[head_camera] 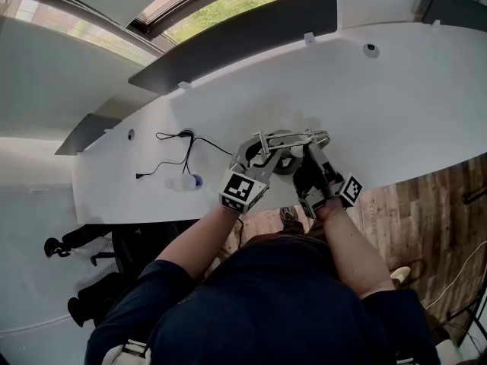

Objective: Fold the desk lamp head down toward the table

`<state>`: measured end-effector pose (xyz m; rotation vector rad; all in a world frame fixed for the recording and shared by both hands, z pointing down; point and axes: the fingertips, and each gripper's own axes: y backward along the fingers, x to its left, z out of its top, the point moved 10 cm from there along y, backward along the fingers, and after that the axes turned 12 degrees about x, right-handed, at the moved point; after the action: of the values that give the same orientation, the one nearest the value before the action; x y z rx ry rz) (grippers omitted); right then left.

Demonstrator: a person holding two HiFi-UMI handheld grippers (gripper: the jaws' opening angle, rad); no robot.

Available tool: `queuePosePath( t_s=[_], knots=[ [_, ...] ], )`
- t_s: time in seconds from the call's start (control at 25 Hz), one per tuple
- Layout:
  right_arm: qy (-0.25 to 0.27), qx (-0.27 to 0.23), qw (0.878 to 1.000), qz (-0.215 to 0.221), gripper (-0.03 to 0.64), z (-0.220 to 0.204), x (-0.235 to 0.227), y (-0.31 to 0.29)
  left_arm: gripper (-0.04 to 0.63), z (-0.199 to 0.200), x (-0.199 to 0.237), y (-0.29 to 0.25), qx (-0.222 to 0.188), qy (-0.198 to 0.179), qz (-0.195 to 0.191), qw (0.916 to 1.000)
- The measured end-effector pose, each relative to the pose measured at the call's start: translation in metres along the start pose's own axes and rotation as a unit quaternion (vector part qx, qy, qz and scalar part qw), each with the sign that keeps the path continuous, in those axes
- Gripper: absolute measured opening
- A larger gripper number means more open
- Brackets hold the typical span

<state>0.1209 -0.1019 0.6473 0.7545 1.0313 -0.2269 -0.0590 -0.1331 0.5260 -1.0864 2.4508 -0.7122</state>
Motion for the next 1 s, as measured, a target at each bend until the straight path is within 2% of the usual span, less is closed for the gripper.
queuePosePath(
  t_s=[0.12, 0.4, 0.68, 0.88, 1.0],
  knots=[
    [-0.002, -0.006, 1.0, -0.013, 0.111, -0.001, 0.007, 0.005, 0.124, 0.01, 0.002, 0.001, -0.011, -0.002, -0.01, 0.9999],
    [0.024, 0.006, 0.998, -0.057, 0.114, -0.01, 0.033, 0.022, 0.137, 0.003, 0.002, 0.011, -0.034, -0.008, -0.021, 0.9992],
    [0.064, 0.046, 0.991, -0.106, 0.114, -0.026, 0.058, 0.029, 0.147, -0.006, 0.001, 0.027, -0.051, 0.015, -0.024, 0.9983],
    [0.106, 0.094, 0.981, -0.13, 0.114, -0.043, 0.076, 0.011, 0.147, -0.005, 0.004, 0.046, -0.055, 0.044, -0.013, 0.9974],
    [0.138, 0.108, 0.973, -0.148, 0.113, -0.042, 0.086, 0.002, 0.147, -0.002, 0.004, 0.057, -0.058, 0.055, -0.021, 0.9966]
  ],
)
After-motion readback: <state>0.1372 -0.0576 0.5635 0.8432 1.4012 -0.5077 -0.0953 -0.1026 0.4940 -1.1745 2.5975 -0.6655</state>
